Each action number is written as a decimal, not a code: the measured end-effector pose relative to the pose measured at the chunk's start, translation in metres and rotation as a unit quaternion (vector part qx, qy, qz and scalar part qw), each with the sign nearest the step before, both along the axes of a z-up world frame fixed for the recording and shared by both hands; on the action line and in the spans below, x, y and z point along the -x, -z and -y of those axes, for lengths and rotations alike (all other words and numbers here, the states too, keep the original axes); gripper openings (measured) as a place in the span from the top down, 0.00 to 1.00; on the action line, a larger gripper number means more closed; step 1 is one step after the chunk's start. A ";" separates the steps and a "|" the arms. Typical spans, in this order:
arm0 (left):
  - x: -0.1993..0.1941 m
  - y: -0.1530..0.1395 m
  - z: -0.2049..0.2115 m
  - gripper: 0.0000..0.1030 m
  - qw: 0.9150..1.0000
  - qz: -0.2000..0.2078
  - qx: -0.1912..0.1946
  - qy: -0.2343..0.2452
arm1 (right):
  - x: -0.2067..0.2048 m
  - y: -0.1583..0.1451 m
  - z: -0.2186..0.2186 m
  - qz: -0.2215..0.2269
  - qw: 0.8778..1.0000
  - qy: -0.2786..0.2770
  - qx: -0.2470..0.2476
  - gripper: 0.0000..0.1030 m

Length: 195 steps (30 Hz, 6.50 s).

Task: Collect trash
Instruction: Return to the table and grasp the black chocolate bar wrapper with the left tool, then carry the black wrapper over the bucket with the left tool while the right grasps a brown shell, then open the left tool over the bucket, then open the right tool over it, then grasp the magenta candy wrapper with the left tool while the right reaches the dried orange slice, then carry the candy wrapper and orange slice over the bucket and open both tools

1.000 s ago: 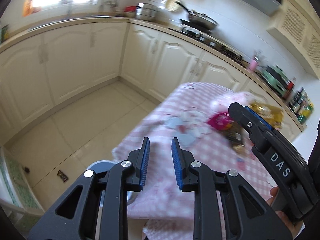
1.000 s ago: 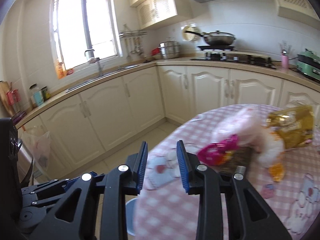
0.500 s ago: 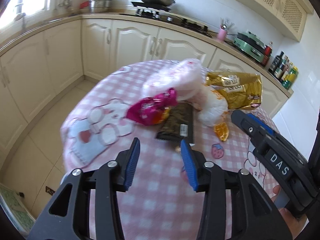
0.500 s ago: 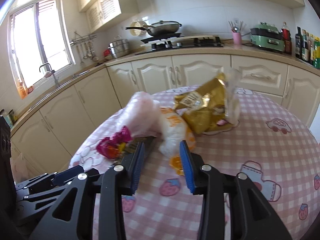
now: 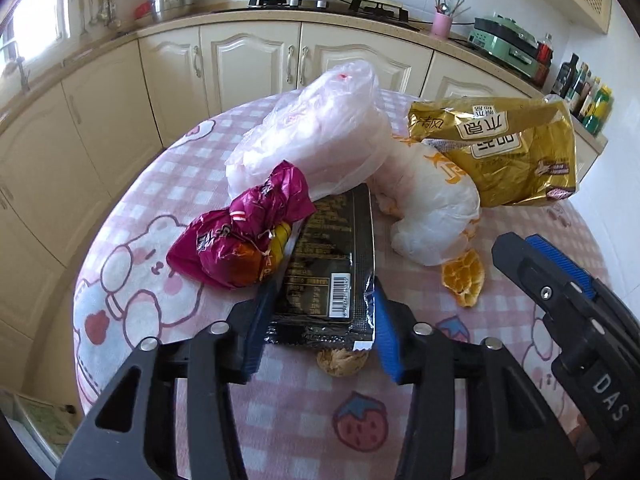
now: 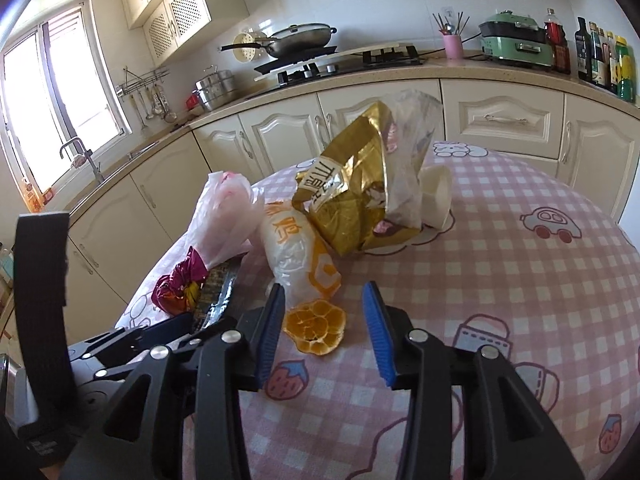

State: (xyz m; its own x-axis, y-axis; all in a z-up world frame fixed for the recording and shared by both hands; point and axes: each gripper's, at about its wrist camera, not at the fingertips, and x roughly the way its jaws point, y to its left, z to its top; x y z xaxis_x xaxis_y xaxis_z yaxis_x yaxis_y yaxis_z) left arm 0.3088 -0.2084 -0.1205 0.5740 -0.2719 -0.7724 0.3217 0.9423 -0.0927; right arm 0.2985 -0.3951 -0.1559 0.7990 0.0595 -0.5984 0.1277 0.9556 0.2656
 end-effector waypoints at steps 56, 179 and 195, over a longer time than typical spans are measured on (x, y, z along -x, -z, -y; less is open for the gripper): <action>0.068 0.012 -0.287 0.79 0.968 0.021 0.097 -0.230 | -0.026 0.001 -0.309 -0.039 0.945 -0.324 -0.013 0.77; 0.068 -0.012 -0.265 0.70 0.972 0.053 0.103 -0.204 | -0.016 -0.024 -0.264 -0.014 0.965 -0.263 0.024 0.60; 0.042 0.035 -0.307 0.66 0.963 0.006 0.103 -0.249 | -0.042 0.015 -0.319 -0.021 0.956 -0.292 0.018 0.60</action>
